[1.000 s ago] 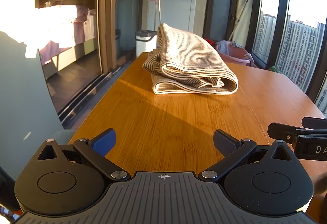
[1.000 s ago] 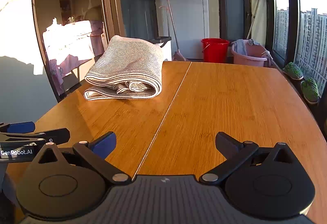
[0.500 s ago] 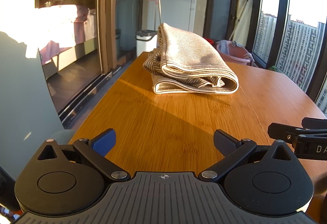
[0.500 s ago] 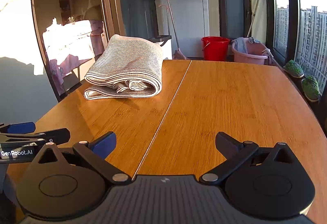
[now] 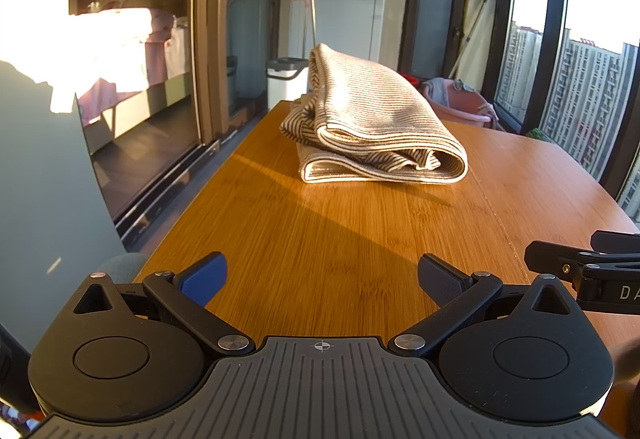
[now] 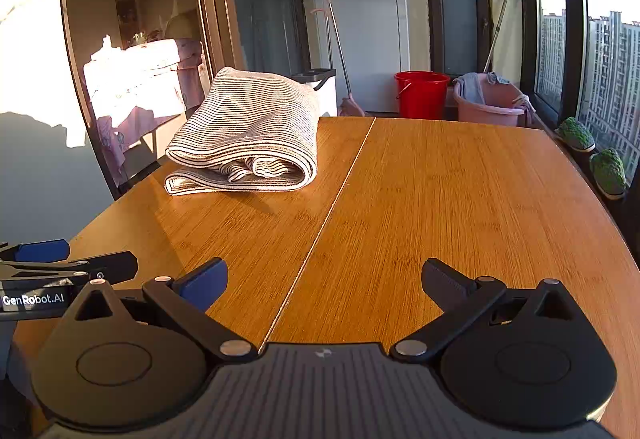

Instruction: Fold clothes

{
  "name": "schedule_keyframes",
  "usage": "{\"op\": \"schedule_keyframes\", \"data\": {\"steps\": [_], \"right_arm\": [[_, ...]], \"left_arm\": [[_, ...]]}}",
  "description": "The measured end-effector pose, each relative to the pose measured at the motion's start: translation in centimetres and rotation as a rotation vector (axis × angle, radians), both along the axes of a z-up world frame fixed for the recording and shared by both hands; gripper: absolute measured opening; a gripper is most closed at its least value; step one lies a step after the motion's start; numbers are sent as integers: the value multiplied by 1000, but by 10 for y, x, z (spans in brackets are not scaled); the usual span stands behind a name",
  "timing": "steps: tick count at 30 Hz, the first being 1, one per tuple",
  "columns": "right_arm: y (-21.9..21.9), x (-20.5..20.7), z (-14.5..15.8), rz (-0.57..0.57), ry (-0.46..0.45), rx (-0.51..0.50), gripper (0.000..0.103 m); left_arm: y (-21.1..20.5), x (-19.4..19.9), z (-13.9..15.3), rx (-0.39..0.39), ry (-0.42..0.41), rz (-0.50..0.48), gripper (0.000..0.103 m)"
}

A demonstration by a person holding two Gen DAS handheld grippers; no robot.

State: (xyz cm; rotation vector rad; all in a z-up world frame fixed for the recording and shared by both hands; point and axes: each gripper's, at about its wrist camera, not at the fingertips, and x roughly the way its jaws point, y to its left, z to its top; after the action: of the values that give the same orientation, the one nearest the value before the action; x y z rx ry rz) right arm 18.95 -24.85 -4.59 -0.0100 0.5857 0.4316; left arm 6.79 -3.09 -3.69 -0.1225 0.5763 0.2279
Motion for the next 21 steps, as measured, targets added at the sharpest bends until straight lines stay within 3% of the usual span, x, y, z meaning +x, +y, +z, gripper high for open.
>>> {"op": "schedule_keyframes", "data": {"steps": [21], "right_arm": [[1,-1,1,-1,1,0,103]], "left_arm": [[-1,0,0,-5,-1,1,103]]}}
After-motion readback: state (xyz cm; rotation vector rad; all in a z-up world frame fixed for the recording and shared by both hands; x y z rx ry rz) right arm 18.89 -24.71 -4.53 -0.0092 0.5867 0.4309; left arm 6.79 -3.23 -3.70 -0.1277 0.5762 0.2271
